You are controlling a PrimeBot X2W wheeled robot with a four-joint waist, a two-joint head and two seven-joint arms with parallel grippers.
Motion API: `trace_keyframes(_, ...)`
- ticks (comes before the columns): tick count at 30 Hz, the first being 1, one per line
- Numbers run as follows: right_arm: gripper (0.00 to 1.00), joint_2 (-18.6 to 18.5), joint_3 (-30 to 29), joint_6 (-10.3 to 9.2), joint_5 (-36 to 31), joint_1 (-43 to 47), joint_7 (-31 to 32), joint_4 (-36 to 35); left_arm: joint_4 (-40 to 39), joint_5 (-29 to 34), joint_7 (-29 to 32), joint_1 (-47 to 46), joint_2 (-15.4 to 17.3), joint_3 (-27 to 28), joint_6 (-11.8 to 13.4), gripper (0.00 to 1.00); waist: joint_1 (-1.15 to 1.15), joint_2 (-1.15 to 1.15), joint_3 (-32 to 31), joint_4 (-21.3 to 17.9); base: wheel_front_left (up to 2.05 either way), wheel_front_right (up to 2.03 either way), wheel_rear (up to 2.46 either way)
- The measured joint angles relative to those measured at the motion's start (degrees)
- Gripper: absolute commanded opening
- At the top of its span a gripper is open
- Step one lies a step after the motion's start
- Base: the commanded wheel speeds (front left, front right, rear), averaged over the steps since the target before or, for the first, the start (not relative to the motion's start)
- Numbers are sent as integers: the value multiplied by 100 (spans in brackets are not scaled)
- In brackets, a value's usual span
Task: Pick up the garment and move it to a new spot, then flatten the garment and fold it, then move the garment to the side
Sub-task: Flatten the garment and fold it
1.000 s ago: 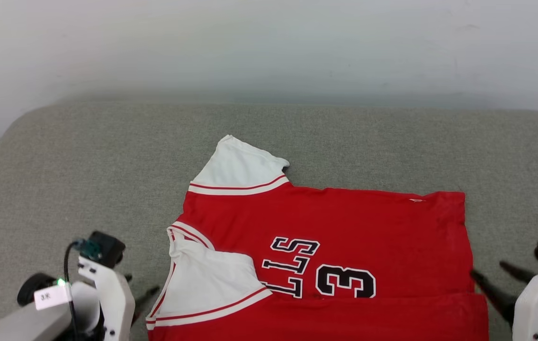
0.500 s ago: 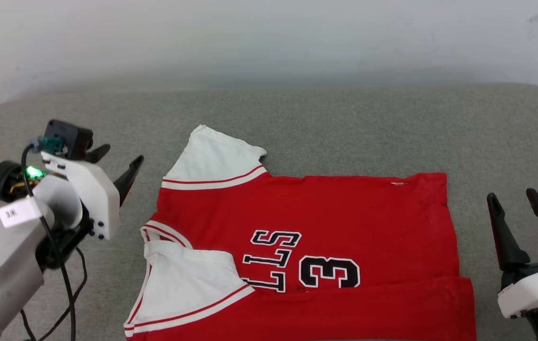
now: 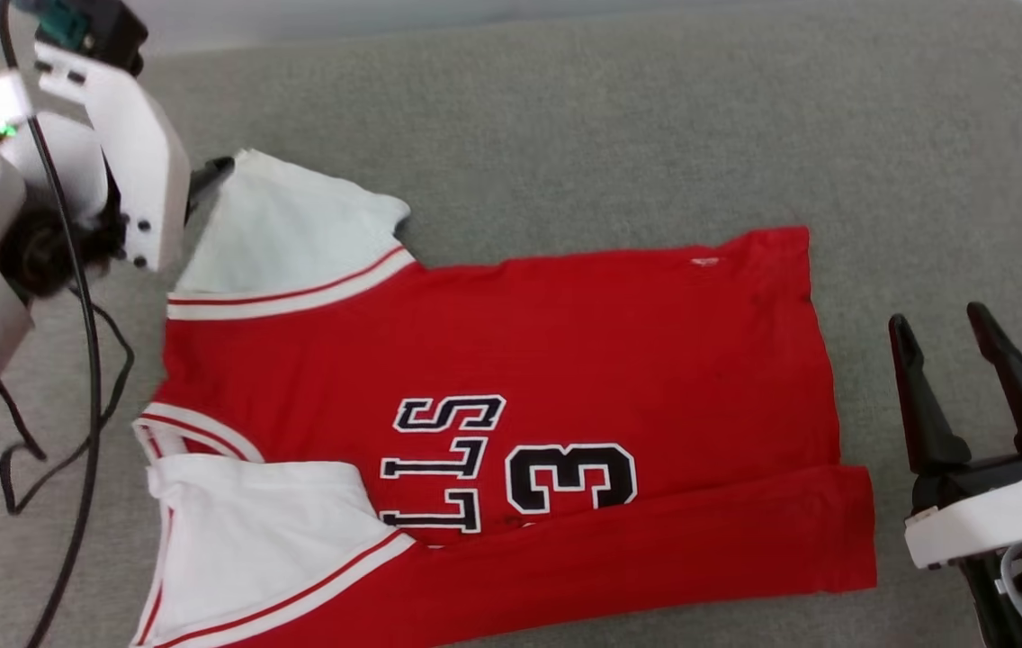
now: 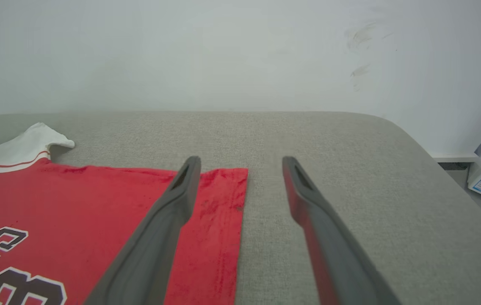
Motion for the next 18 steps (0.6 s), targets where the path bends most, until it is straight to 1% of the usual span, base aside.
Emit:
trace_keyframes(3, 100, 19, -20, 0, -19, -105, -10, -29, 138, -40, 450, -352, -34, -29, -57, 100, 0, 0, 311, -115, 0, 0, 0)
trace_keyframes(6, 100, 29, -3, 1, -21, -205, -51, -52, 308, 10, 749, -631, -43, -98, -66, 100, 0, 0, 608, -214, 0, 0, 0)
trace_keyframes(9, 100, 29, 20, 1, -20, -297, -82, -53, 481, 120, 928, -828, -58, -167, -99, 100, 0, 0, 868, -302, 0, 0, 0)
trace_keyframes(13, 100, 24, 14, 1, -20, -401, -111, -22, 658, 130, 1009, -916, -167, -218, -138, 100, 0, 0, 1146, -388, 0, 0, 0)
trace_keyframes(17, 100, 14, 29, 0, -20, -446, -136, 27, 755, 166, 1207, -972, -172, -349, -216, 100, 0, 0, 1272, -435, 0, 0, 0)
trace_keyframes(18, 100, 5, 18, 1, -20, -474, -136, 30, 759, 176, 1230, -974, -174, -389, -231, 42, 0, 0, 1270, -434, 0, 0, 0)
